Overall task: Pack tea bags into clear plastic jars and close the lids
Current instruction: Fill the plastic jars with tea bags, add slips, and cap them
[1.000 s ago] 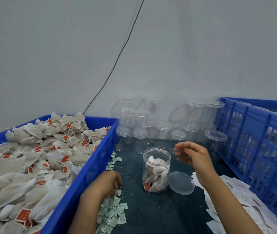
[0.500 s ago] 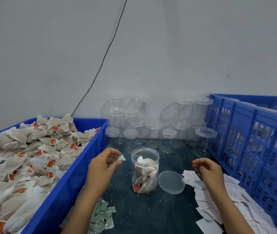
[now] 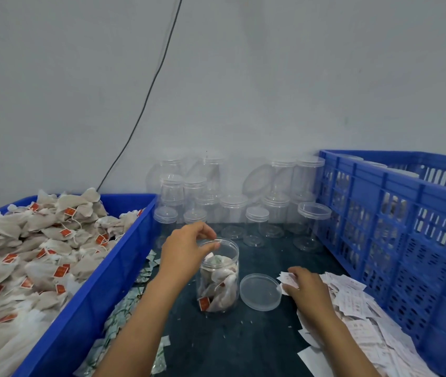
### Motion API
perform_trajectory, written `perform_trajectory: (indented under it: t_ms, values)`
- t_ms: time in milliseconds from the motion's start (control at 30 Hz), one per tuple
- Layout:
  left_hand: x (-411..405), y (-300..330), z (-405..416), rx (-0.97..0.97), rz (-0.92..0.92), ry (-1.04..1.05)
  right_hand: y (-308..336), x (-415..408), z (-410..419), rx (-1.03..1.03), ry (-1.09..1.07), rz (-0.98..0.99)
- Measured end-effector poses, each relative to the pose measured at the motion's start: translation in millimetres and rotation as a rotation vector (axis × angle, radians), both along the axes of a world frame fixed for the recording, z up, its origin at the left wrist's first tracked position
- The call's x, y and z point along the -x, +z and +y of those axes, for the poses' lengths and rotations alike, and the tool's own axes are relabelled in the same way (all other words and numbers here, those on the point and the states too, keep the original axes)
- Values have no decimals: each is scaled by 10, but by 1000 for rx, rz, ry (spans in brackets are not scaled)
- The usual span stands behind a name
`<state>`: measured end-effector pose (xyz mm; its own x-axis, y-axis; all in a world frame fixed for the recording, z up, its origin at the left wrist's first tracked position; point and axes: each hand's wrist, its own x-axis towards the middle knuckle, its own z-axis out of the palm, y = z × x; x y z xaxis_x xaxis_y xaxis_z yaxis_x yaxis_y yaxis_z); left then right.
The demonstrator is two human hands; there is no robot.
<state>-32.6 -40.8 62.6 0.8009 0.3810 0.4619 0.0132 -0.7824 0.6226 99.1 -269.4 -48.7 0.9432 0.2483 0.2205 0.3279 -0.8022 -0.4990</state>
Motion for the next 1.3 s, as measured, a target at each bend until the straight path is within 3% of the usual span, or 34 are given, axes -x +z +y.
perform_trajectory:
  t_ms: [100, 267, 367, 633, 1133, 1300]
  values:
    - [8, -150, 16, 76, -57, -28, 5, -11, -1, -70, -15, -19]
    - [102, -436, -86, 543, -200, -162, 78, 33, 29, -17, -92, -67]
    - [127, -594, -148, 663, -220, -226, 96, 49, 35, 7, -112, -80]
    - [121, -821, -189, 669, -208, -296, 97, 44, 38, -47, -121, -47]
    - [82, -958, -129, 627, -134, -273, 106, 37, -11, 125, -121, -148]
    - [87, -971, -127, 590, -116, -262, 136, 59, 4, 15, -141, -93]
